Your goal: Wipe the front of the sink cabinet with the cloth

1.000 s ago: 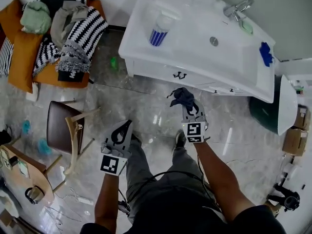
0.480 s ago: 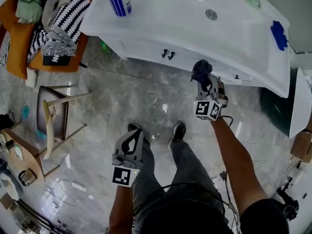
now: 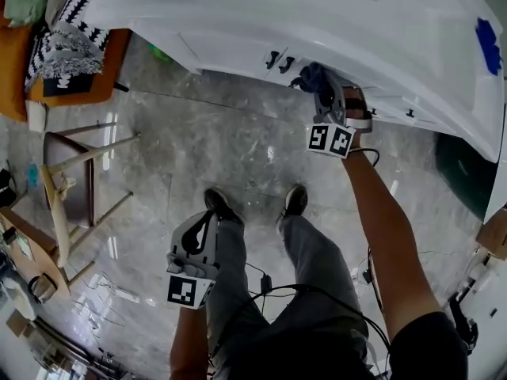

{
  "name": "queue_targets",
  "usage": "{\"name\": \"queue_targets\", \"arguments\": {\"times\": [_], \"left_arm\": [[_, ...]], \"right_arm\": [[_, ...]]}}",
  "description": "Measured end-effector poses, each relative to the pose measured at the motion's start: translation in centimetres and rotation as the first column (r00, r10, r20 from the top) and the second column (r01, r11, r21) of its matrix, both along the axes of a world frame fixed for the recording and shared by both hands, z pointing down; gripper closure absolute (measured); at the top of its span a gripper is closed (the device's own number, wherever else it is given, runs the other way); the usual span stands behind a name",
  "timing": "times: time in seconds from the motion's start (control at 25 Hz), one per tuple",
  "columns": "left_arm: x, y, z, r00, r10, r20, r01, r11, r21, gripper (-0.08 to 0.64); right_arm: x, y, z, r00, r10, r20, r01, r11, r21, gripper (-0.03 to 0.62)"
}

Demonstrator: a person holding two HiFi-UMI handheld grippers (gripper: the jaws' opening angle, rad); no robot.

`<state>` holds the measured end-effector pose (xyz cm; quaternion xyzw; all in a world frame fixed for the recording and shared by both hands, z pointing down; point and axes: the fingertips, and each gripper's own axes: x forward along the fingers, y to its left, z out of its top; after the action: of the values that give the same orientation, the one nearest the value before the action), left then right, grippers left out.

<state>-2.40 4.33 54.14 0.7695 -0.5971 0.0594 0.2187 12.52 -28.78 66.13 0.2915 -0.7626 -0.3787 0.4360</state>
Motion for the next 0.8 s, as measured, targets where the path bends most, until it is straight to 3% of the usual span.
{"name": "queue_targets", "arguments": {"times": [0.16,0.24,0.32,0.52,0.6,0.68,0.8], "left_arm": [[1.1,-1.4,0.0,0.998,-0.001,-0.055,0.001,1.000,-0.004,0.555],[1.7,-2.0,-0.1,0.997,-0.003,-0.080,0.002,1.000,-0.005,0.555],[2.1,-2.2,0.1,0.996,0.004,-0.089,-0.005,1.000,-0.008,0.556],[1.8,-2.2,0.9,0.996,0.000,-0.085,-0.003,0.999,-0.033,0.555],[1.3,-2.3,0.9,0.997,-0.002,-0.072,0.000,1.000,-0.024,0.555],[0.7,-2.5,0.6,0.999,-0.002,-0.052,0.003,1.000,0.017,0.555],[0.0,-2.6,0.7,0.999,-0.016,-0.046,0.018,0.999,0.047,0.556]], "right_arm": [[9.4,-0.5,-1.8,0.982,0.190,0.003,-0.190,0.982,0.008,0.545],[11.3,-0.6,-2.1,0.967,0.253,0.021,-0.253,0.967,0.001,0.545],[9.4,-0.5,-1.4,0.964,0.259,0.055,-0.258,0.966,-0.028,0.545],[-0.6,-0.4,1.6,0.957,0.240,0.164,-0.216,0.964,-0.152,0.545],[-2.2,-0.4,2.0,0.944,0.260,0.202,-0.223,0.957,-0.188,0.545],[-1.0,-0.5,2.0,0.941,0.273,0.198,-0.237,0.953,-0.189,0.546],[5.4,-0.8,2.7,0.930,0.340,0.141,-0.313,0.932,-0.186,0.545]]}}
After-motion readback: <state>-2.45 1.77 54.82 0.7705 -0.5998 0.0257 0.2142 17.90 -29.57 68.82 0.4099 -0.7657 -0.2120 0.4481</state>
